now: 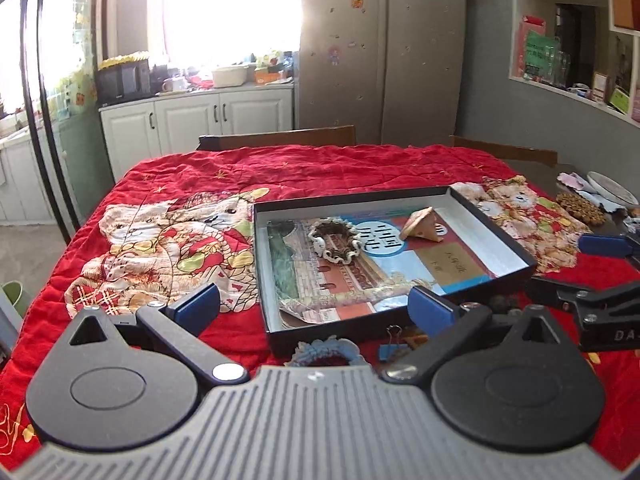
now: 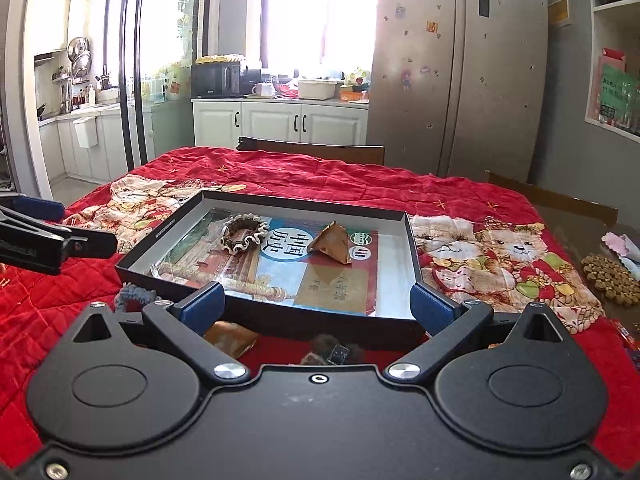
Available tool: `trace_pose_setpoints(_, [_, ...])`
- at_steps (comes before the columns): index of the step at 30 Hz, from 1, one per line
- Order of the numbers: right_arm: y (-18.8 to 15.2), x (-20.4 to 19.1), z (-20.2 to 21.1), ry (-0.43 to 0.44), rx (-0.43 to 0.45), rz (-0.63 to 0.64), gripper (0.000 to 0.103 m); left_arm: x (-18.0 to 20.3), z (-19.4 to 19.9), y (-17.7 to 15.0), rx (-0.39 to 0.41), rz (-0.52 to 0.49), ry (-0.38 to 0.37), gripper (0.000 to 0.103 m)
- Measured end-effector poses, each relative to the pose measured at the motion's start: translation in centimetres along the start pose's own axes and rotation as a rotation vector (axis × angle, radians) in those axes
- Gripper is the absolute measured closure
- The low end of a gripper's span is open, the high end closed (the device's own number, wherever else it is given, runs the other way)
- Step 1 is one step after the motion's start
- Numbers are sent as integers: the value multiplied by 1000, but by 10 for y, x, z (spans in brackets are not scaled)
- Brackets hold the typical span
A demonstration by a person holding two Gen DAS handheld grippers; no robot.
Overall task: Organize objects
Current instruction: 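Withdraw both grippers from the box back toward the remaining items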
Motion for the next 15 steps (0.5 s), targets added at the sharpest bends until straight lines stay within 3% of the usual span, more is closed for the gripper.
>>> trace_pose_setpoints(15, [-24,-14,22,18,-27,9,8,5,24,-22,4,-68,-28,0])
Point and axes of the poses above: each gripper's, at about its wrist camera, not at the fingertips, and z roughly against the way its jaws point, x to its right, y to its top, the point moved 8 cm from there along -z, roughly the way its jaws point, and after that the axes turned 12 degrees about y, right-handed, at the moved point
